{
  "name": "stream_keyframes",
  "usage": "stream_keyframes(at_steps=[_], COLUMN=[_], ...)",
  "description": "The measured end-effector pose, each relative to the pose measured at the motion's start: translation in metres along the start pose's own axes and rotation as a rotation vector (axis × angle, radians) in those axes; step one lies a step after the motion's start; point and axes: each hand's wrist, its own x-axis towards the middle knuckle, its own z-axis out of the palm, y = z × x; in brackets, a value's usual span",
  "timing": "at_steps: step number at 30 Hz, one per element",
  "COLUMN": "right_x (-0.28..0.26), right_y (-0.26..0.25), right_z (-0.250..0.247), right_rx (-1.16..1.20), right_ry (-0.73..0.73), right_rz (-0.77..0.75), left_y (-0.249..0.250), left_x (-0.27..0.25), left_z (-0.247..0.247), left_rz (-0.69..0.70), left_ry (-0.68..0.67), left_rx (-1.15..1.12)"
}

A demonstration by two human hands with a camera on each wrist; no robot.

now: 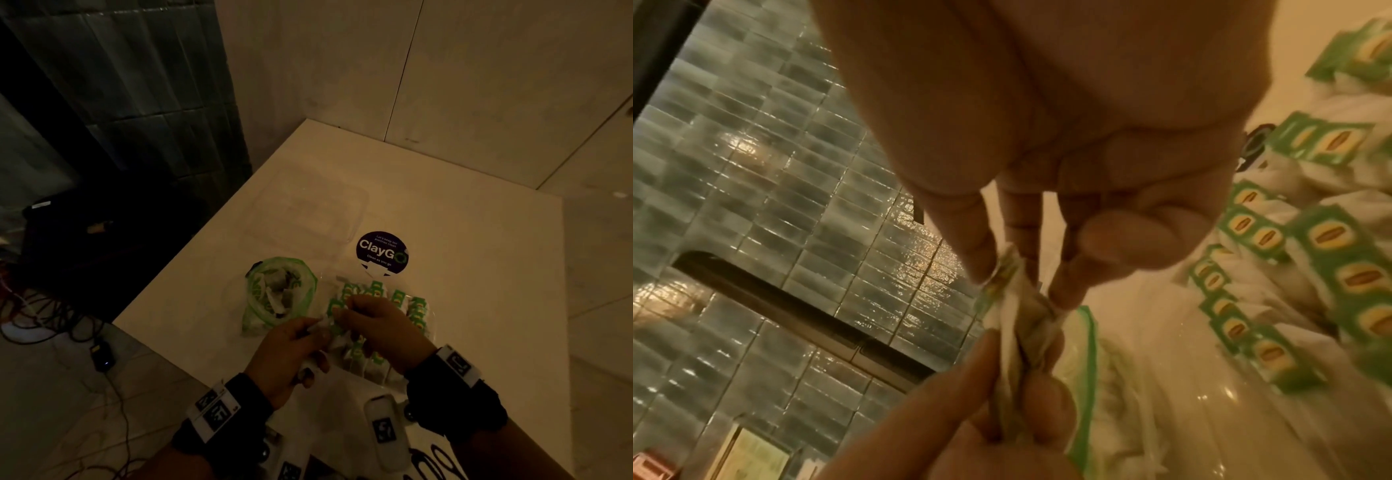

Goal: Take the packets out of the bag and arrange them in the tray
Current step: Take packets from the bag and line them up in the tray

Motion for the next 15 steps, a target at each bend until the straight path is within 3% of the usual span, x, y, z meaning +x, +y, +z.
stream_keyframes(at_steps=[7, 11, 15], right_x=[0.002, 0.004, 0.003], right_y=[0.001, 0.002, 0.004], right_z=[-0.003, -0.002, 0.006], right_rx=[-0.055, -0.47, -0.468], right_ry=[0.058, 0.101, 0.086], right_rz=[-0.044, -0.202, -0.255], left_y=[-0.004, -0.008, -0.01], left_x=[0.0, 0.001, 0.001], left_z=[-0.004, -0.009, -0.008], left_rz=[-0.012, -0.019, -0.008], left_ry=[0.018, 0.038, 0.033], left_rx=[0.079, 0.079, 0.038])
